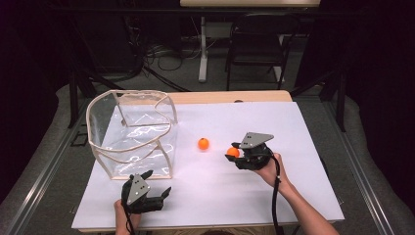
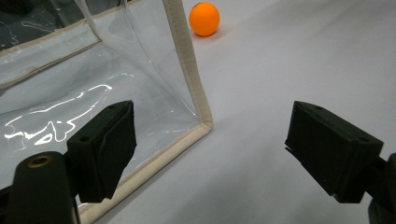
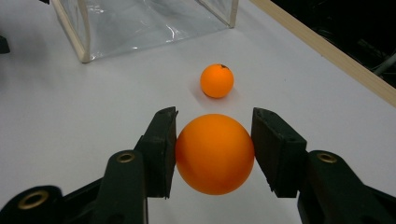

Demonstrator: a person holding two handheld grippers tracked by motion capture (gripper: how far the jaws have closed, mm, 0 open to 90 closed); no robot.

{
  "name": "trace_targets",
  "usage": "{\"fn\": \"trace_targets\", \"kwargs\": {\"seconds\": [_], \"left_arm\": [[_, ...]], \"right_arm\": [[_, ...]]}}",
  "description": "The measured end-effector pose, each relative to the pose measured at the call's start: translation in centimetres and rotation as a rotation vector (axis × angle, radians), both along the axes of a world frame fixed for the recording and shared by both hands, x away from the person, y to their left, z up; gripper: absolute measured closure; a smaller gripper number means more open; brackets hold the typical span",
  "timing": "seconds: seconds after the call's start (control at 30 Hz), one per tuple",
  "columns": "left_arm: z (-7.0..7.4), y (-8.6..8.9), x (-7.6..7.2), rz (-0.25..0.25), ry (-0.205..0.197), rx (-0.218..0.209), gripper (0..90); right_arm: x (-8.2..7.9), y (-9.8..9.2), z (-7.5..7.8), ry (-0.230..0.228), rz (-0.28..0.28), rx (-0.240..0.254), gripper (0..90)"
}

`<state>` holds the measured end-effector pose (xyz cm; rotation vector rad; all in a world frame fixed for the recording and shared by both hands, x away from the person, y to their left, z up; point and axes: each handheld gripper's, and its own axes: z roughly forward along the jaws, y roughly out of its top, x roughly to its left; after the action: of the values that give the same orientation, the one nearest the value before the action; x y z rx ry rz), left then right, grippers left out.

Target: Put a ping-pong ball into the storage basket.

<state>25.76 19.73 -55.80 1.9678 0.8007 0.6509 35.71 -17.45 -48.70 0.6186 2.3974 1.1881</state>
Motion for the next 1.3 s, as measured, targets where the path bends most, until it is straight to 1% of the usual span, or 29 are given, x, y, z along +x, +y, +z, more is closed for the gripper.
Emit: {"fn": "trace_targets", "kwargs": {"seconds": [0.2, 0.57, 1.3], "left_arm": [[0.0, 0.0, 0.0, 0.000, 0.003, 0.004, 16.1], [0.0, 0.0, 0.0, -0.001, -0.003, 0.000, 16.1], [0.0, 0.0, 0.0, -0.002, -0.002, 0.002, 16.1]], "right_arm": [[0.4, 0.4, 0.2, -0.003, 0.008, 0.007, 51.3], [0.9, 1.2, 1.0, -0.020, 0.022, 0.024, 51.3], [2.1, 2.5, 1.4, -0.017, 0.042, 0.038, 51.4]]}}
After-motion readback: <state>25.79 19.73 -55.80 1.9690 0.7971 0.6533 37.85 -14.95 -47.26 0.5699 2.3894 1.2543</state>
